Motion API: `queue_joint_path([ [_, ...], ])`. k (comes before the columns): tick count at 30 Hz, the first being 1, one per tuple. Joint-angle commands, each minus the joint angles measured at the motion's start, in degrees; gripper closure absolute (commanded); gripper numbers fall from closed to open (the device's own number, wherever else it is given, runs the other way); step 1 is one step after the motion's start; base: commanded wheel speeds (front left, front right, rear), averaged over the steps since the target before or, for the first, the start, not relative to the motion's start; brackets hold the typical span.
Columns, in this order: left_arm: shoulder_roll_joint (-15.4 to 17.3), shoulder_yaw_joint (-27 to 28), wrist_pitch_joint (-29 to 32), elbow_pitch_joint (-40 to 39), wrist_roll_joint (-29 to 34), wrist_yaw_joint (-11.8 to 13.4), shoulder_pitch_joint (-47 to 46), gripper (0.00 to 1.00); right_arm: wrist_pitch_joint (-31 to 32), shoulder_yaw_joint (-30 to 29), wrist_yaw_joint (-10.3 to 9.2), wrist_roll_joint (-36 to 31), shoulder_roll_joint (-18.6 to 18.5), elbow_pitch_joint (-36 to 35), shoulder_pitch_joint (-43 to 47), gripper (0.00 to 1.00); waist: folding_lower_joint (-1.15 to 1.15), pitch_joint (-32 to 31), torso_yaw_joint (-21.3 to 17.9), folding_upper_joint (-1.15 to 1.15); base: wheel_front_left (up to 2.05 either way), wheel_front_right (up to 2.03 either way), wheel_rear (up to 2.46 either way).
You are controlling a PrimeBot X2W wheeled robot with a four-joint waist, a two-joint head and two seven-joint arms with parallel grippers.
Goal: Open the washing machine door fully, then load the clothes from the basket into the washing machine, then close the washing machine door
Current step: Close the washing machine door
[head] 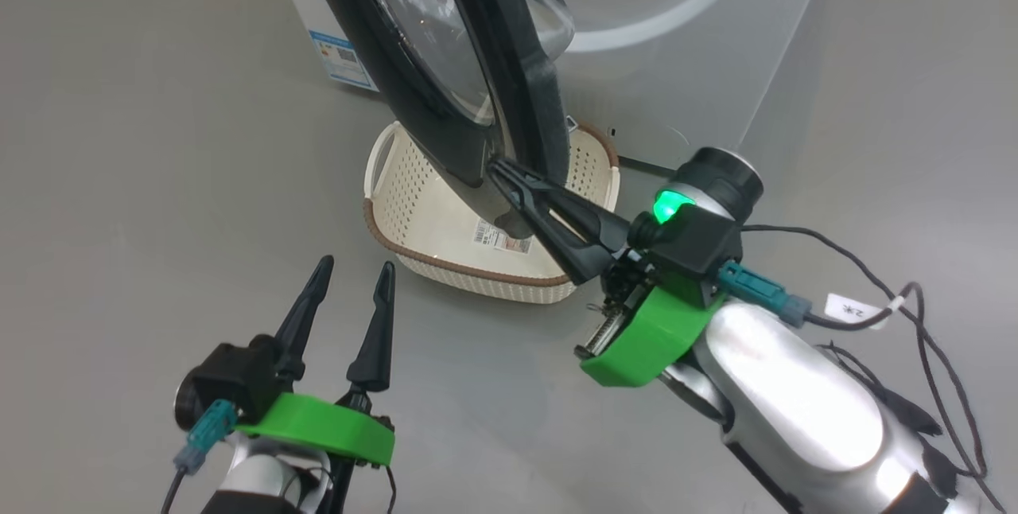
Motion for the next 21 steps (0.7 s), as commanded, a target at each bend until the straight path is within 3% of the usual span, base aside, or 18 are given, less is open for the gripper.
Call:
queue_joint_path([
  [1,0.38,1.77,-0.63,-1.61,-0.52,0.02,-2.46,0.00,-0.29,1.38,0.23,0.81,0.39,-0.97,-2.30,1.00,0.00,0.73,0.85,0.00,0.00,0.00,0.00],
  [8,-0.71,0.98,-0.63,-1.46,-0.75,0.02,-3.48,0.00,-0.29,5.07,0.23,2.42,-0.36,4.33,-4.37,1.00,0.00,2.55,3.11,0.00,0.00,0.00,0.00],
  [21,-1.83,0.51,-0.63,-1.42,-0.86,0.02,-4.49,0.00,-0.29,4.89,0.23,2.66,-0.46,11.40,-5.63,1.00,0.00,5.05,5.49,0.00,0.00,0.00,0.00],
])
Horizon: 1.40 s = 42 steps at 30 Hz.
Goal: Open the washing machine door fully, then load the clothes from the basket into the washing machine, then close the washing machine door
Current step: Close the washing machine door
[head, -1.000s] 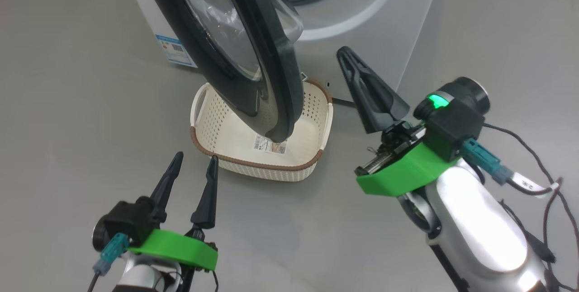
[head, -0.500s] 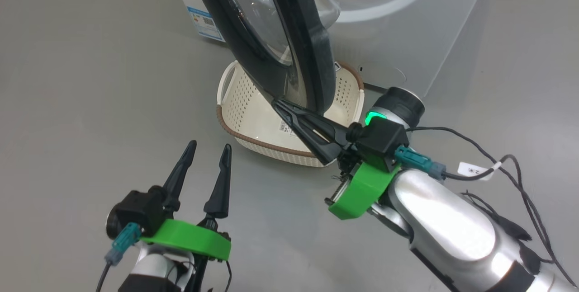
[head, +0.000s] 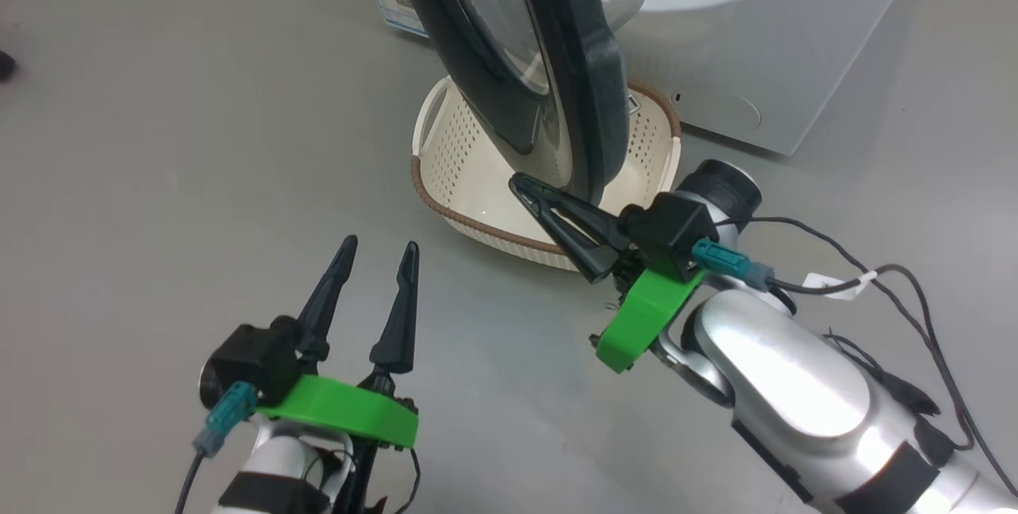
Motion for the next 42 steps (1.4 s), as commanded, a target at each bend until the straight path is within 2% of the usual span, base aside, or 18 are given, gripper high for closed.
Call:
queue_joint_path([
  [1,0.53,1.69,-0.63,-1.68,-0.34,0.02,-2.06,0.00,-0.29,-0.45,0.23,-0.25,0.59,-1.09,-1.53,1.00,-0.01,0.45,0.23,0.00,0.00,0.00,0.00],
  [19,-0.65,1.79,-0.63,-2.42,-0.49,0.02,-4.20,0.00,-0.29,-11.02,0.23,-5.80,0.10,2.58,-4.46,1.00,-0.01,5.71,0.34,0.00,0.00,0.00,0.00],
  [32,-1.70,1.39,-0.63,-3.11,-0.97,0.02,-6.87,0.00,-0.29,-17.67,0.23,-9.41,-3.45,3.63,-10.03,1.00,-0.01,11.11,0.68,0.00,0.00,0.00,0.00],
  [42,-2.50,0.61,-0.63,-3.52,-1.45,0.02,-9.44,0.00,-0.29,-22.55,0.23,-11.84,-6.81,6.18,-17.50,1.00,-0.01,15.94,1.18,0.00,0.00,0.00,0.00],
])
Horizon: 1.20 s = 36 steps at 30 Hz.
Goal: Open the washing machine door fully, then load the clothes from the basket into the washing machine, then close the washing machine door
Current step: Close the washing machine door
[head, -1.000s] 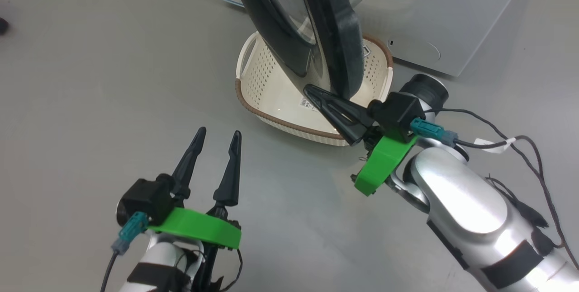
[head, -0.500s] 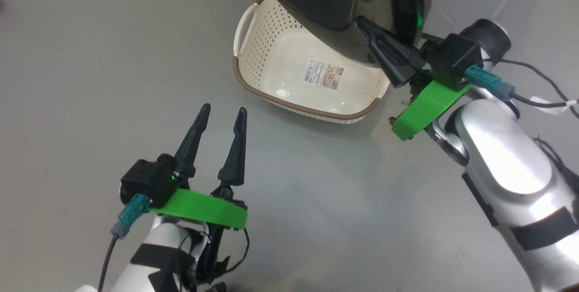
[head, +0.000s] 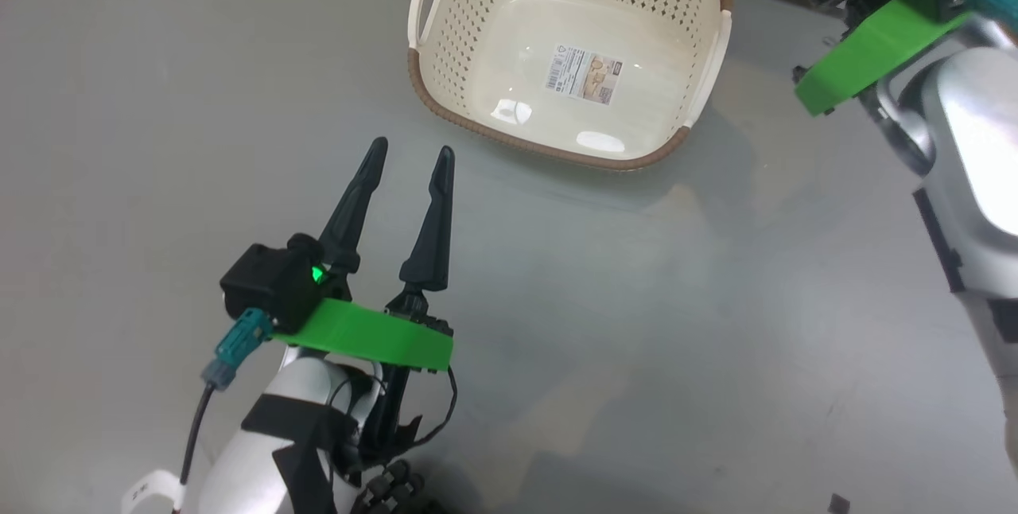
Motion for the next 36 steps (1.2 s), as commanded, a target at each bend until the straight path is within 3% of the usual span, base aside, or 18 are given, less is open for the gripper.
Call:
queue_joint_path([
  [1,0.92,1.70,-0.56,-2.02,-0.51,0.02,-0.73,0.00,-0.29,-0.29,0.20,-0.35,0.06,-1.22,-1.63,1.00,-0.01,0.90,0.23,0.00,0.00,0.00,0.00],
  [21,0.26,0.43,-0.56,-2.53,-1.82,0.02,-3.89,0.00,-0.29,-3.57,0.20,-2.79,-4.80,6.50,-18.34,1.00,-0.01,7.07,2.66,0.00,0.00,0.00,0.00],
  [36,0.23,0.78,-0.56,-2.04,-2.71,0.02,-4.07,0.00,-0.29,-7.46,0.20,-4.89,-3.09,7.52,-19.95,1.00,-0.01,6.30,2.45,0.00,0.00,0.00,0.00],
])
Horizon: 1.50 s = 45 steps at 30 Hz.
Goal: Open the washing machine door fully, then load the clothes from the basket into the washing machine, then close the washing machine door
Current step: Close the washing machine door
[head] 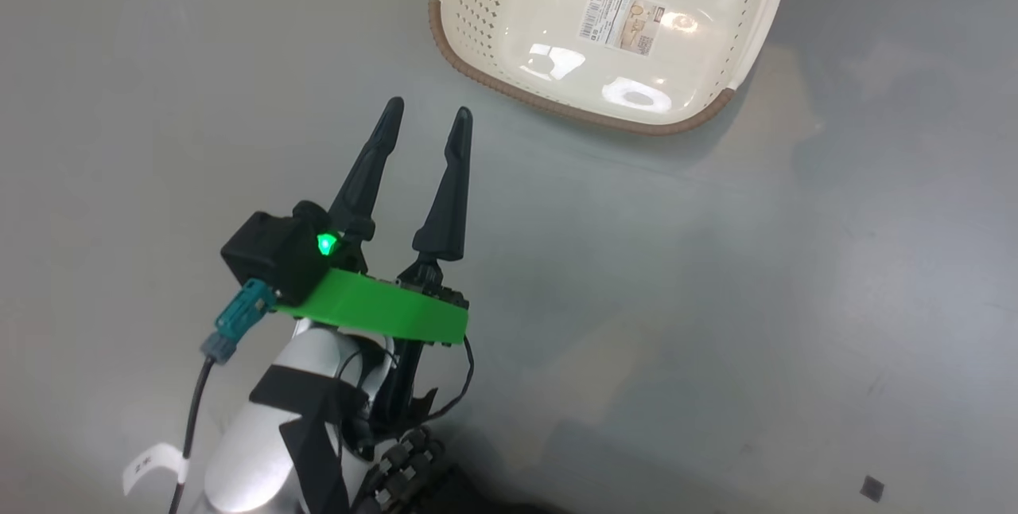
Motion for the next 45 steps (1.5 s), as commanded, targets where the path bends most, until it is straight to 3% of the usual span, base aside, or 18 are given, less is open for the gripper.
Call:
queue_joint_path([
  [1,1.23,2.05,-0.38,-1.23,-0.31,0.02,-0.19,0.00,-0.21,-1.73,-0.35,0.05,0.54,-1.67,-1.27,1.00,0.00,-0.30,-0.20,0.00,0.00,0.00,0.00],
  [12,1.24,3.26,-0.38,0.10,1.39,0.02,1.25,0.00,-0.21,-0.50,-0.35,3.21,2.45,-3.28,6.67,1.00,0.00,-6.01,-2.76,0.00,0.00,0.00,0.00],
  [24,4.13,5.44,-0.38,0.94,2.91,0.02,5.48,0.00,-0.21,0.01,-0.35,10.11,4.69,-13.37,25.74,1.00,0.00,-17.10,-10.06,0.00,0.00,0.00,0.00],
  [32,6.03,6.72,-0.38,2.34,3.64,0.02,9.44,0.00,-0.21,-5.34,-0.35,12.66,8.43,-21.07,41.68,1.00,0.00,-25.07,-16.66,0.00,0.00,0.00,0.00],
  [45,5.96,10.99,-0.38,3.75,4.49,0.02,12.51,0.00,-0.21,-17.62,-0.35,12.20,14.05,-27.27,55.72,1.00,0.00,-29.13,-21.34,0.00,0.00,0.00,0.00],
])
